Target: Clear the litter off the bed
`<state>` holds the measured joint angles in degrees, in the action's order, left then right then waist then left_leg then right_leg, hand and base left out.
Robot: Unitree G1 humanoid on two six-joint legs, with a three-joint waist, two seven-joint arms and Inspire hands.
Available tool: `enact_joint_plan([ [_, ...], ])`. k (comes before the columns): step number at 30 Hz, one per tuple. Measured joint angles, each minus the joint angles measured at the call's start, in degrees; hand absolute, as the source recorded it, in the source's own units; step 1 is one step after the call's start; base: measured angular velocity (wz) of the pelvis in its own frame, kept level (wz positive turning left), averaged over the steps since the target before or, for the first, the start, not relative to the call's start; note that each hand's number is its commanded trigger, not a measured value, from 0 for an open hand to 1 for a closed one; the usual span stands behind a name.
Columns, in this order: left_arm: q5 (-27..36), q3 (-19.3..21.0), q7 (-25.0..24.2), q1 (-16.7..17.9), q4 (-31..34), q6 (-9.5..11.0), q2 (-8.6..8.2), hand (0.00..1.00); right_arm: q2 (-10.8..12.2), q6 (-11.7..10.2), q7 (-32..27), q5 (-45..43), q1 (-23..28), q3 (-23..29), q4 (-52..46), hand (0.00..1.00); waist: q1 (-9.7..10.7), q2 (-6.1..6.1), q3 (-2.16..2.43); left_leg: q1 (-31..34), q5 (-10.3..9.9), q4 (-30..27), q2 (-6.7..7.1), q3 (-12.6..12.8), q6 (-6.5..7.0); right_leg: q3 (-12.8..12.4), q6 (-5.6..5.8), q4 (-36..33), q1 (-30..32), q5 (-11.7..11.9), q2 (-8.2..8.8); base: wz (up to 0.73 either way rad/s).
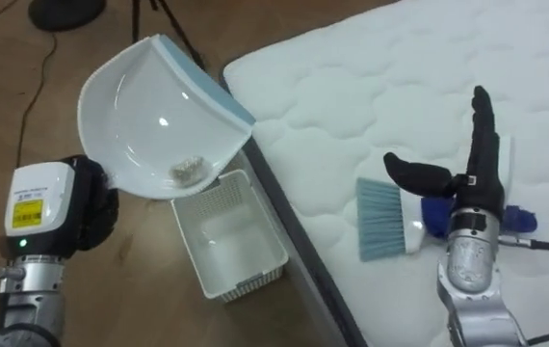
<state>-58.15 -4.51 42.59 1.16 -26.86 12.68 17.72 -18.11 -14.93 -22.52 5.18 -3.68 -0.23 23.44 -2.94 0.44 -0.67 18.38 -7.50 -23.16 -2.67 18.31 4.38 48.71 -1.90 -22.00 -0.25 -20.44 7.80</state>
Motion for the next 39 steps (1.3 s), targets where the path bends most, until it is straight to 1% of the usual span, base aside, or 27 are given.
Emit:
enact_joint_plan([
  [3,-0.01,-0.11,0.0,-0.69,0.0,0.74,-0.25,1.0,0.01,0.0,-0.07,1.07,0.01,-0.75,0.34,0.0,0.01,0.12,0.03,-0.12,0.08,0.72,1.07,-0.61,0.07,0.11,0.07,-0.58,-0.46,0.0,0.27,0.36],
  [4,-0.06,-0.16,0.0,-0.78,0.0,1.15,-0.33,1.0,0.14,0.0,-0.1,1.09,0.01,-0.93,0.42,0.0,-0.03,0.15,0.01,-0.59,0.12,1.05,1.45,-1.34,0.12,-0.16,0.08,-2.17,-0.45,0.01,0.87,0.42],
  [6,-0.15,-0.21,-0.05,-0.66,0.0,1.57,-0.36,1.0,0.61,0.0,-0.4,1.12,0.06,-0.98,0.48,0.0,0.0,0.17,0.03,-1.35,0.17,1.64,1.68,-3.17,0.2,-1.92,0.39,-7.19,0.38,0.19,2.12,0.53],
  [7,-0.17,-0.19,-0.14,-0.75,0.02,1.63,-0.35,1.0,0.75,0.0,-0.51,1.14,0.07,-0.89,0.59,0.0,0.47,0.11,0.03,-1.54,0.19,1.69,2.24,-5.57,0.18,-6.25,1.14,-12.66,2.55,0.92,3.04,0.7],
  [8,-0.18,-0.07,-0.33,-0.77,0.03,1.54,-0.3,1.0,1.05,-0.02,-0.51,1.43,0.06,-0.87,0.68,0.0,0.89,-0.03,-0.03,-1.69,0.24,1.78,2.29,-7.96,0.05,-14.52,1.39,-14.5,5.98,0.42,2.29,0.68],
  [9,-0.01,-0.06,-0.33,-0.83,0.03,1.52,-0.24,1.0,1.16,-0.03,-0.46,1.57,-0.04,-0.89,0.68,0.0,0.86,-0.07,-0.06,-1.63,0.23,1.86,2.29,-8.8,-0.08,-18.8,1.54,-14.22,7.84,0.21,1.57,0.7],
  [10,0.09,-0.11,-0.33,-0.95,0.03,1.53,-0.19,1.0,1.3,-0.03,-0.46,1.51,-0.05,-0.94,0.68,0.0,1.28,-0.34,-0.08,-1.26,0.19,1.87,2.47,-10.87,-0.16,-24.77,1.84,-12.38,10.94,0.38,1.15,0.88],
  [11,0.23,-0.21,-0.32,-1.23,0.03,1.59,0.0,1.0,1.42,-0.05,-0.5,1.47,-0.04,-1.08,0.67,0.0,2.07,-0.46,-0.13,-0.71,0.66,1.54,3.0,-13.31,-0.9,-29.63,3.06,-8.74,13.65,1.78,1.22,1.04],
  [12,0.34,-0.25,-0.32,-1.34,0.02,1.61,0.16,1.0,1.54,-0.06,-0.56,1.47,-0.03,-1.22,0.67,0.0,2.73,-0.37,-0.1,-0.36,0.76,1.2,3.49,-14.52,-1.07,-31.95,3.73,-6.3,14.7,3.86,1.52,1.31],
  [13,1.51,-1.0,-0.35,-1.45,-0.15,1.65,0.45,1.0,1.79,-0.12,-0.73,1.35,0.25,-1.46,0.8,0.0,4.24,-0.7,0.01,0.43,0.9,0.06,4.09,-16.87,-1.75,-34.39,3.43,-5.54,14.94,7.66,1.48,1.11],
  [14,2.72,-2.03,-0.37,-1.67,-0.12,1.76,0.67,1.0,1.79,-0.13,-0.7,1.43,0.42,-1.82,0.92,0.0,4.07,-0.99,0.28,0.77,1.17,-0.07,4.06,-17.34,-2.25,-33.95,3.04,-4.46,13.99,7.04,0.65,0.89],
  [15,3.41,-2.41,-0.42,-1.76,-0.13,1.87,0.74,1.0,1.78,-0.14,-0.44,1.49,0.26,-2.06,0.91,0.0,3.72,-1.24,0.19,0.89,1.24,0.06,3.83,-17.29,-2.37,-33.49,2.82,-4.25,13.84,7.06,0.47,0.54],
  [16,4.17,-2.72,-1.08,-1.72,-0.16,2.03,0.73,1.0,1.81,-0.13,0.24,1.46,0.32,-2.68,0.91,0.0,3.89,-1.94,-0.06,0.97,1.38,0.6,3.38,-17.32,-2.59,-31.99,2.58,-3.4,12.77,7.0,0.0,0.53],
  [17,4.38,-2.73,-2.09,-1.7,-0.17,2.05,0.72,1.0,1.81,-0.1,1.13,1.39,0.54,-3.08,0.91,0.0,4.14,-2.36,-0.27,1.03,1.46,0.77,3.37,-17.65,-2.72,-30.78,2.45,-3.03,12.05,6.67,-0.18,0.55],
  [19,4.7,-2.95,-3.33,-1.68,-0.17,1.82,0.73,1.0,1.81,0.01,2.58,1.44,0.51,-3.07,0.91,0.0,4.13,-2.83,-0.46,1.35,1.59,1.12,3.6,-18.21,-2.87,-29.76,2.52,-2.56,11.66,6.46,-0.12,0.41],
  [21,4.65,-3.1,-4.17,-1.69,-0.17,1.73,0.73,1.0,1.97,0.09,3.11,1.31,0.52,-3.13,0.93,0.0,4.18,-2.93,-0.51,1.74,1.7,1.42,3.9,-18.47,-2.89,-29.74,2.69,-2.54,11.47,6.07,-0.13,0.39],
  [23,4.66,-3.07,-4.35,-1.78,-0.98,1.72,0.73,1.0,2.45,0.08,3.69,0.81,0.53,-3.49,0.97,0.0,4.24,-2.54,-0.74,1.99,1.76,1.39,4.33,-18.48,-2.78,-30.59,3.0,-2.56,11.46,5.59,-0.08,0.31],
  [26,4.67,-3.0,-4.51,-1.85,-2.61,1.64,0.82,1.0,2.44,0.08,4.49,0.26,0.59,-3.6,1.05,0.0,4.28,-2.24,-0.92,3.13,1.52,0.97,4.49,-18.52,-2.42,-30.95,3.41,-2.54,11.65,4.86,-0.14,0.3],
  [28,4.67,-3.0,-4.57,-1.9,-2.93,1.56,0.92,1.0,2.38,0.01,4.8,0.32,0.41,-3.58,1.69,0.0,4.01,-1.68,-0.99,4.48,1.23,0.04,4.45,-18.6,-2.14,-31.32,3.4,-3.32,12.77,4.38,-0.25,0.24],
  [30,4.75,-3.45,-4.58,-2.37,-5.06,1.54,0.94,1.0,2.39,-0.03,5.24,0.33,-0.07,-3.61,4.12,0.0,4.02,-1.53,-1.0,5.5,1.06,-0.86,4.49,-19.97,-2.22,-31.45,3.36,-5.01,13.98,4.3,-0.31,0.25],
  [31,4.74,-3.84,-4.7,-2.88,-6.8,1.35,0.98,1.0,2.39,-0.03,5.26,0.17,-0.03,-3.63,5.88,0.0,4.06,-1.47,-1.02,6.08,0.8,-1.76,4.43,-20.42,-2.37,-32.06,3.31,-5.52,14.34,4.12,-0.67,0.28],
  [32,4.74,-3.99,-4.83,-3.21,-8.04,1.02,0.98,1.0,2.39,-0.03,5.32,-0.37,-0.05,-3.62,7.64,0.0,4.2,-1.33,-1.07,6.93,0.19,-3.23,4.45,-20.67,-2.52,-33.66,3.2,-5.99,14.56,3.37,-1.13,0.24],
  [33,4.74,-4.04,-4.83,-3.34,-8.39,0.9,1.01,1.0,2.36,-0.02,5.31,-0.48,-0.06,-3.62,8.2,0.0,4.2,-1.28,-1.09,7.52,-0.26,-4.24,4.47,-20.74,-2.58,-34.5,3.28,-6.45,14.82,2.75,-1.34,0.11],
  [34,4.74,-4.08,-4.82,-3.68,-9.13,0.84,1.05,1.0,2.35,0.0,5.32,-0.86,-0.04,-3.68,8.68,0.0,4.17,-1.29,-1.11,8.99,-0.95,-6.15,4.37,-20.79,-2.78,-34.79,3.1,-7.72,15.56,1.76,-1.49,0.0],
  [35,4.84,-4.42,-4.8,-4.43,-10.47,0.84,1.06,1.0,2.3,-0.18,5.43,-0.93,-0.11,-4.2,9.65,0.0,4.25,-1.37,-1.15,9.98,-1.17,-7.3,4.39,-20.8,-2.9,-35.14,2.98,-8.78,16.51,1.35,-1.75,0.0],
  [37,4.93,-5.12,-4.81,-5.4,-12.43,0.84,0.96,1.0,2.22,-0.13,5.93,-0.92,-0.12,-5.28,11.61,0.0,4.17,-1.35,-1.18,10.97,-1.15,-7.61,4.31,-20.71,-2.93,-35.47,2.86,-9.69,17.67,1.21,-1.87,-0.04],
  [39,4.71,-5.36,-4.81,-5.48,-13.4,0.87,0.95,1.0,2.42,-0.04,6.2,-1.62,-0.05,-5.33,13.39,0.0,4.38,-1.28,-1.24,11.41,-1.12,-7.64,4.46,-20.33,-2.89,-36.39,2.94,-10.27,18.96,0.89,-1.74,-0.12],
])
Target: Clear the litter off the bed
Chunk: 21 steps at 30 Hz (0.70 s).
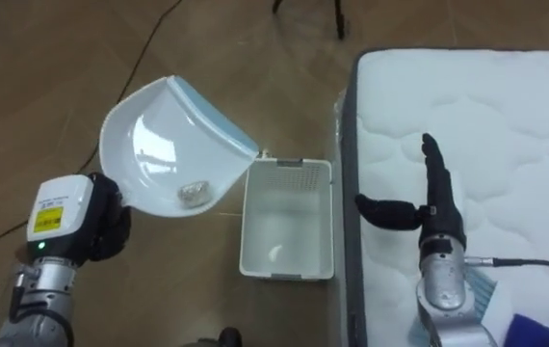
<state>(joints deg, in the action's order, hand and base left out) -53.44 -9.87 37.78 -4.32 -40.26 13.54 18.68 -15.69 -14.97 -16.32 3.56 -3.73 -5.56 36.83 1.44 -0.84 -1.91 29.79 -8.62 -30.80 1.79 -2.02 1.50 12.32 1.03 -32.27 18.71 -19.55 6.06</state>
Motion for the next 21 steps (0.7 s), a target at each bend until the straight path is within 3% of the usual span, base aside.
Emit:
enact_joint_plan([
  [3,1.33,-0.22,0.07,-0.09,-0.42,0.04,0.9,1.0,0.06,0.04,-0.2,-1.7,0.64,-0.07,1.21,0.0,0.78,0.06,-0.22,1.35,0.76,0.27,0.01,0.19,0.23,-0.5,0.2,-0.5,1.92,0.11,-0.01,-0.04],
  [6,3.11,-2.48,-0.09,-1.77,-3.33,0.16,3.5,1.0,0.46,0.03,-0.22,-1.85,0.71,-0.36,1.23,0.0,2.63,-0.25,-0.4,3.51,1.4,0.18,0.27,0.09,0.32,-0.31,0.05,-1.71,3.99,0.24,0.32,0.08],
  [9,3.68,-5.96,-0.81,-4.67,-6.25,0.14,6.44,1.0,0.12,0.03,-0.36,-2.11,0.71,-1.2,1.24,0.0,4.44,-1.36,-0.85,5.32,2.0,0.14,0.91,0.09,0.59,-0.34,0.12,-2.9,6.1,-0.09,1.02,0.11],
  [11,3.66,-7.76,-1.62,-7.62,-7.23,0.22,8.96,1.0,-0.14,0.04,-0.39,-3.14,0.73,-1.53,1.24,0.0,5.1,-2.54,-1.33,6.48,2.12,-0.15,1.16,0.51,0.78,-0.47,0.17,-4.16,7.75,-0.33,1.82,0.0],
  [12,3.67,-8.16,-1.91,-8.37,-7.43,0.24,9.52,1.0,-0.31,0.03,-0.4,-3.88,0.81,-1.57,1.24,0.0,5.35,-2.88,-1.34,6.65,2.13,-0.35,1.29,0.66,0.82,-0.62,0.31,-4.61,8.16,-0.5,2.14,0.08],
  [15,3.69,-9.52,-2.54,-12.4,-8.74,0.02,11.28,1.0,-1.38,0.02,-0.58,-6.07,0.82,-1.74,1.68,0.0,6.65,-5.53,-1.42,7.32,1.96,-0.57,1.97,2.09,1.42,-1.02,0.87,-6.03,9.36,-1.29,3.52,0.06],
  [16,3.67,-10.34,-2.59,-13.9,-9.65,-0.21,11.79,1.0,-1.98,0.01,-0.6,-6.45,0.67,-1.74,1.83,0.0,6.88,-6.72,-1.5,7.36,1.89,-0.49,1.95,3.66,1.91,-1.57,1.27,-6.7,9.74,-1.53,3.97,-0.11],
  [17,3.66,-10.6,-2.63,-14.37,-10.06,-0.59,12.56,1.0,-2.21,-0.03,-0.69,-7.87,0.27,-1.76,1.51,0.0,7.38,-7.41,-1.33,7.31,1.74,-0.46,1.92,5.24,2.26,-3.06,1.71,-7.77,10.48,-1.82,4.21,-0.15],
  [21,3.81,-14.35,-3.69,-15.85,-10.44,-2.0,16.33,1.0,-3.67,-0.24,-0.88,-8.29,-0.66,-3.81,0.53,0.0,9.85,-9.98,-1.44,7.33,1.56,-0.19,1.96,6.78,2.72,-4.22,1.9,-8.46,11.21,-2.01,4.59,-0.09],
])
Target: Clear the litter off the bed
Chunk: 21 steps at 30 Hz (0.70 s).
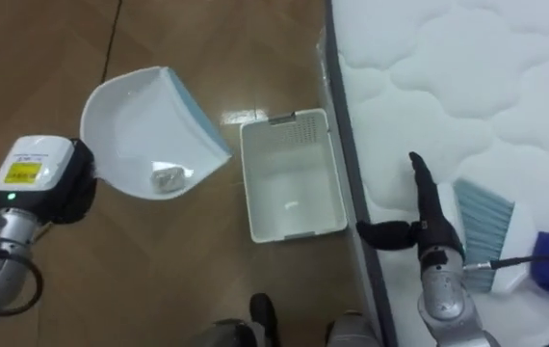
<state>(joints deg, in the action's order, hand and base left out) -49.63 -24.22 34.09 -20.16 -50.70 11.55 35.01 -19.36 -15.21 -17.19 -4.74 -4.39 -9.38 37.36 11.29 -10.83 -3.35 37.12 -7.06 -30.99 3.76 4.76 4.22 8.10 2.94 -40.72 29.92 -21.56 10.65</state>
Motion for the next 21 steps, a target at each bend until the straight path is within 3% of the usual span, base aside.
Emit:
enact_joint_plan([
  [2,-0.01,-3.47,-0.74,-2.17,-1.13,-1.74,0.71,1.0,-0.71,-0.19,-0.16,-0.16,-0.55,-1.13,-0.02,0.0,0.85,-1.16,-0.25,-0.53,0.16,0.83,0.0,0.36,0.25,-0.45,0.07,-0.38,0.05,-0.06,0.19,-0.04],
  [4,-0.04,-5.52,-1.74,-2.99,-2.14,-2.6,0.66,1.0,-0.75,-0.21,-0.17,-0.37,-1.32,-1.93,-0.04,0.0,1.15,-1.48,-0.42,-1.36,0.44,1.71,-0.04,1.42,0.33,-1.66,0.02,-0.91,0.42,-0.1,0.24,-0.22],
  [10,-0.05,-5.84,-6.07,-3.04,-2.31,-3.15,0.67,1.0,-0.72,-0.23,1.14,-0.81,-1.49,-3.11,-1.01,0.0,2.5,-1.78,-0.42,-1.45,0.93,2.22,-0.39,2.61,-0.15,-2.4,-0.71,-1.28,1.44,-0.7,0.03,-0.06],
  [16,-0.1,-7.64,-7.81,-4.2,-2.66,-5.2,0.67,1.0,-0.66,-0.19,0.85,-0.86,-1.51,-4.05,-1.62,0.0,3.15,-1.77,-0.45,-1.23,0.95,2.36,-0.33,3.17,-0.19,-2.61,-0.72,-1.86,2.19,-0.92,0.28,0.02],
  [21,-0.53,-8.64,-9.05,-4.94,-2.79,-5.64,0.68,1.0,-0.64,-0.14,0.83,-2.35,-1.66,-4.57,-2.17,0.0,4.23,-1.95,-0.57,-1.15,0.94,2.32,-0.25,3.34,-0.21,-3.02,-0.71,-2.3,2.35,-1.33,0.3,0.01],
])
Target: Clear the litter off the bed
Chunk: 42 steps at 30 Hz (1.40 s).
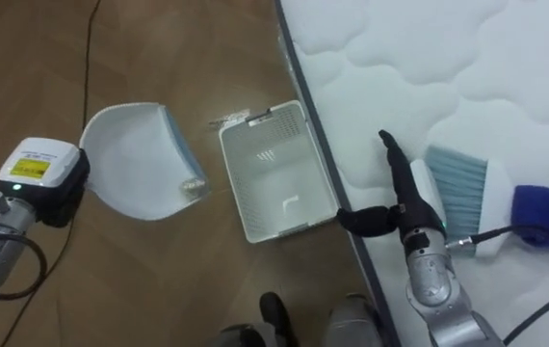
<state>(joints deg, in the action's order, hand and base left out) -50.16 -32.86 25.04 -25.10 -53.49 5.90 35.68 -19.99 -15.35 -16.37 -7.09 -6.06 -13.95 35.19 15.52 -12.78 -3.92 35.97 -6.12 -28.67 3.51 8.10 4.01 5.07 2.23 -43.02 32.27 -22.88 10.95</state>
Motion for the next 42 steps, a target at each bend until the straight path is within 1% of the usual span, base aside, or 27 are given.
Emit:
enact_joint_plan([
  [2,0.01,-1.57,-1.24,-1.54,0.0,-0.42,0.04,1.0,-0.07,0.09,-0.16,0.0,-0.22,0.0,-0.4,0.0,0.18,-0.32,-0.22,0.63,-0.01,0.01,0.06,0.04,0.0,-0.05,0.06,-0.35,0.57,-0.16,0.1,0.02],
  [3,0.01,-1.86,-1.6,-1.93,0.0,-0.49,0.04,1.0,-0.06,0.08,-0.24,-0.02,-0.28,-0.03,-0.44,0.0,0.23,-0.3,-0.25,0.76,-0.01,-0.02,0.16,0.09,0.0,-0.15,0.11,-0.61,0.82,-0.23,0.21,0.03],
  [5,-0.01,-2.82,-2.84,-2.95,-0.02,-0.63,0.08,1.0,-0.06,0.14,-0.18,-0.02,-0.97,-0.07,-0.26,0.0,0.68,-0.38,-0.29,0.89,-0.03,-0.1,-0.05,1.52,0.19,-0.43,0.24,-0.86,1.3,-0.38,0.49,0.0],
  [6,-0.01,-3.07,-3.11,-3.1,-0.02,-0.63,0.13,1.0,-0.05,0.14,-0.12,-0.02,-1.03,-0.17,-0.26,0.0,0.82,-0.38,-0.29,0.89,-0.05,-0.11,-0.06,1.7,0.23,-0.46,0.24,-0.85,1.33,-0.38,0.53,0.0],
  [8,0.0,-3.5,-3.61,-3.27,-0.05,-0.63,0.31,1.0,-0.05,0.06,-0.04,-0.05,-1.19,-0.72,-0.39,0.0,1.52,-0.37,-0.3,0.89,-0.23,-0.13,-0.63,3.28,0.57,-0.44,0.3,-0.83,1.51,-0.41,0.67,0.0],
  [11,-0.02,-3.54,-4.54,-3.88,-0.14,-0.63,0.31,1.0,-0.05,-0.02,-0.04,-0.16,-1.2,-0.78,-0.51,0.0,1.61,-0.39,-0.31,0.97,-0.36,-0.01,-0.81,4.28,0.76,-0.48,0.3,-0.82,1.8,-0.41,0.8,-0.01],
  [18,-0.21,-3.54,-5.31,-4.21,0.02,-0.9,0.32,1.0,0.02,0.0,-0.11,-0.13,-1.42,-0.84,-0.29,0.0,1.61,-0.48,-0.37,1.0,-0.39,0.06,-0.92,4.38,0.79,-0.35,0.3,-0.85,1.81,-0.42,0.77,0.0],
  [21,-1.49,-3.56,-5.71,-4.22,0.09,-0.9,0.36,1.0,0.03,0.0,-0.13,-0.1,-1.66,-0.91,-0.12,0.0,1.64,-0.53,-0.49,1.01,-0.39,0.33,-0.92,4.32,0.8,-0.36,0.29,-0.86,1.81,-0.43,0.78,0.0],
  [24,-3.26,-5.75,-5.87,-4.41,0.81,-0.91,1.48,1.0,0.03,-0.01,-0.24,0.04,-1.77,-1.06,-0.1,0.0,1.8,-0.53,-0.49,1.09,-0.38,0.56,-0.88,4.31,0.79,-0.31,0.36,-0.62,1.82,-0.51,0.79,0.0],
  [26,-4.03,-6.3,-6.23,-4.42,0.82,-0.92,1.86,1.0,0.05,-0.12,-0.43,0.04,-1.75,-1.21,-0.09,0.0,2.13,-0.47,-0.53,1.11,-0.38,0.78,-0.75,4.26,0.8,-0.23,0.4,-0.49,1.84,-0.53,0.89,0.02],
  [29,-4.56,-6.42,-7.4,-4.44,0.86,-0.92,1.97,1.0,0.07,-0.35,-0.21,0.11,-1.82,-1.58,-0.12,0.0,2.63,-0.46,-0.54,1.26,-0.39,0.55,-0.82,4.32,0.81,-0.04,0.4,-0.1,1.89,-0.54,0.9,0.0],
  [32,-4.55,-6.42,-7.42,-4.56,1.39,-0.91,1.97,1.0,0.33,-1.06,-0.11,0.94,-1.65,-1.67,0.04,0.0,3.17,-0.48,-0.54,1.35,-0.45,0.55,-0.97,4.58,0.89,0.19,0.38,0.16,1.76,-0.52,0.87,0.05],
  [36,-4.51,-6.39,-6.65,-5.43,1.73,-0.54,1.96,1.0,0.46,-1.63,-0.61,1.92,-1.58,-1.7,0.44,0.0,3.07,-0.55,-0.58,1.06,-0.48,0.38,-1.11,4.75,0.93,0.06,0.38,0.2,1.37,-0.52,0.79,0.0],
  [38,-4.41,-6.1,-5.09,-5.78,1.61,-0.36,1.96,1.0,0.45,-2.18,-0.53,2.13,-1.3,-1.69,1.92,0.0,2.82,-0.54,-0.68,-0.36,-1.11,-0.2,-2.13,5.88,1.14,-0.37,0.32,0.8,-0.49,-0.48,-0.09,-0.07],
  [40,-4.38,-5.53,-3.51,-5.79,1.8,-0.27,1.96,1.0,0.41,-2.17,-0.34,2.66,-0.83,-1.65,2.11,0.0,2.35,-0.35,-0.79,-1.67,-1.43,-0.3,-2.66,6.11,0.83,-0.52,0.05,1.22,-1.61,-0.33,-0.53,-0.15],
  [42,-4.45,-5.24,-2.72,-5.78,2.5,0.2,1.97,1.0,0.21,-2.23,0.27,2.66,0.08,-1.16,2.05,0.0,1.75,-0.24,-0.81,-2.87,-1.76,-0.5,-2.83,6.04,0.47,-0.89,0.03,1.22,-2.39,-0.33,-0.81,-0.25],
])
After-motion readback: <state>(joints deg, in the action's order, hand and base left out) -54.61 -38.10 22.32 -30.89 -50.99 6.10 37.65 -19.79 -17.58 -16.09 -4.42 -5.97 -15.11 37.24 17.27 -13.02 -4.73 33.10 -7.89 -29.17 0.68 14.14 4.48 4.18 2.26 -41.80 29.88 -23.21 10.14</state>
